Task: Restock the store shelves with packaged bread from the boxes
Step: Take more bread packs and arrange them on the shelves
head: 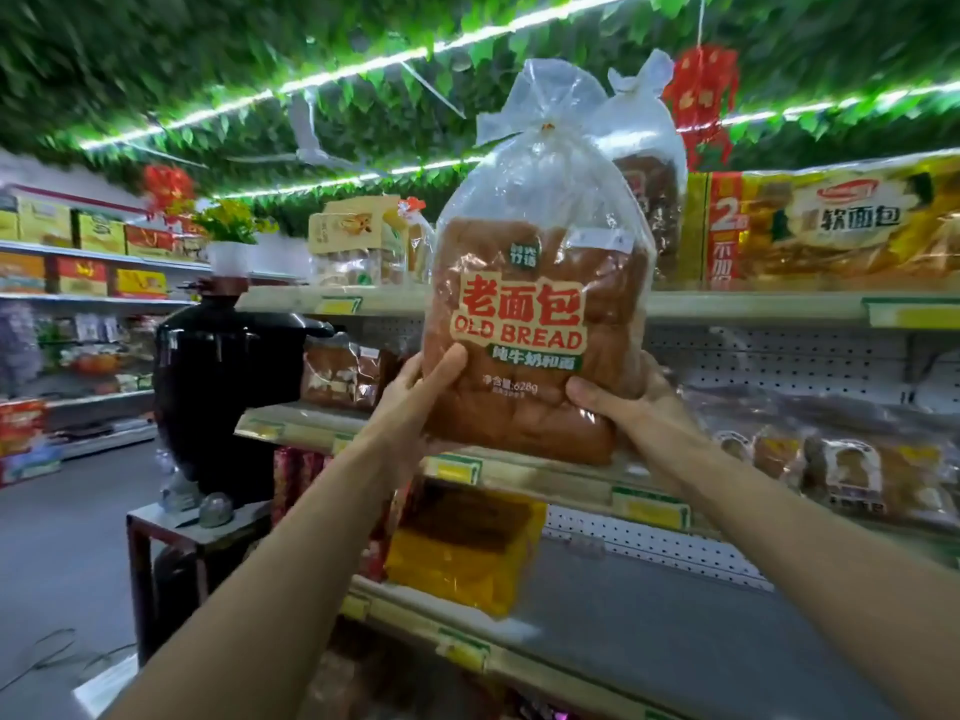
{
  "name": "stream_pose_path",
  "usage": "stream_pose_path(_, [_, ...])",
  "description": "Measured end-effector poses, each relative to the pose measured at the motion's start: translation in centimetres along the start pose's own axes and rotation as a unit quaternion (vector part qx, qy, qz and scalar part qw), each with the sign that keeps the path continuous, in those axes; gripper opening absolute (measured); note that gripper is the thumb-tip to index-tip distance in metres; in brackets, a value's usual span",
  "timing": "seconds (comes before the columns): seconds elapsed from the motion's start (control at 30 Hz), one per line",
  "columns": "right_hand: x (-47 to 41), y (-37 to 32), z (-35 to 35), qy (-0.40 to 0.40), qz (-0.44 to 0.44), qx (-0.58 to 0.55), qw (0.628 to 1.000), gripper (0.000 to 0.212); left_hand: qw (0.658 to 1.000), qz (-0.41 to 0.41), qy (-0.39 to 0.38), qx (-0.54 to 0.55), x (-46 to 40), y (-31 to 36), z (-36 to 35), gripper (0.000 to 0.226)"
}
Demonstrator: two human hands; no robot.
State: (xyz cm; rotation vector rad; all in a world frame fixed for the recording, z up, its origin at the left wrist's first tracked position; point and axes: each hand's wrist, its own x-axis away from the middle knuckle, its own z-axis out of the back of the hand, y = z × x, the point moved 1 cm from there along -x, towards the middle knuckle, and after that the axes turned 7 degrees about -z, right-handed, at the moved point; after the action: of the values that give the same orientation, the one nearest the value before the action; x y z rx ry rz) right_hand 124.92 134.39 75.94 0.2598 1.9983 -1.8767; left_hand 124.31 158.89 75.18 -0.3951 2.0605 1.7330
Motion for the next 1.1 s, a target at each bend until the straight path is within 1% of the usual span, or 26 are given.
stream_pose_path(0.07, [-2.6,-0.5,-2.8,0.023,-0.002,-0.005,1.0,0.115,1.0,-0.01,-0.009,-0.002,-2.1,1.4,2.8,0.082])
stream_pose_path(0.13, [-5.0,-1.2,-5.6,0.032,0.008,-0.006,0.999,0.11,1.0,-0.012,-0.014,-0.016,-4.3,3.0,5.5,0.076])
stream_pose_path(0.2, [-7.1,-2.1,-8.4,0.035,0.007,-0.01,0.999,0.105,0.999,-0.005,-0.007,-0.032,-6.6,4.5,8.0,0.079])
stream_pose_path(0.27, [-9.3,-3.1,-10.7,0.041,0.006,-0.006,0.999,0.106,0.999,0.0,-0.006,-0.041,-8.8,6.0,10.1,0.08])
stream_pose_path(0.37, [-12.4,-4.8,-13.4,0.065,0.009,0.017,0.998,0.101,0.999,0.001,-0.017,-0.033,-12.1,7.8,12.5,0.086])
stream_pose_path(0.4, [-13.5,-5.4,-14.0,0.077,0.013,0.025,0.997,0.105,0.999,-0.003,-0.013,-0.031,-13.2,8.5,13.0,0.085])
stream_pose_path(0.5, [-16.6,-7.5,-15.2,0.102,0.038,0.066,0.992,0.12,1.0,-0.011,-0.008,-0.028,-16.1,10.5,13.8,0.072])
stream_pose_path(0.57, [-18.5,-8.8,-15.5,0.111,0.045,0.077,0.99,0.123,0.999,-0.021,-0.02,-0.043,-18.3,11.4,14.1,0.07])
stream_pose_path(0.67, [-21.4,-10.3,-15.3,0.121,0.047,0.087,0.988,0.123,0.997,-0.03,-0.037,-0.061,-21.6,11.9,14.3,0.079])
stream_pose_path(0.8, [-25.2,-10.7,-14.5,0.12,0.046,0.097,0.987,0.114,0.995,-0.04,-0.054,-0.078,-26.0,11.2,14.5,0.077])
stream_pose_path(0.9, [-27.9,-10.4,-13.7,0.128,0.045,0.106,0.985,0.11,0.993,-0.04,-0.069,-0.083,-28.8,10.0,14.4,0.094])
stream_pose_path(1.03, [-30.5,-9.6,-12.7,0.122,0.033,0.092,0.988,0.107,0.992,-0.053,-0.092,-0.075,-32.0,8.3,14.2,0.125])
stream_pose_path(1.1, [-31.3,-8.9,-12.3,0.105,0.015,0.098,0.99,0.102,0.991,-0.059,-0.099,-0.074,-33.2,7.3,14.0,0.126])
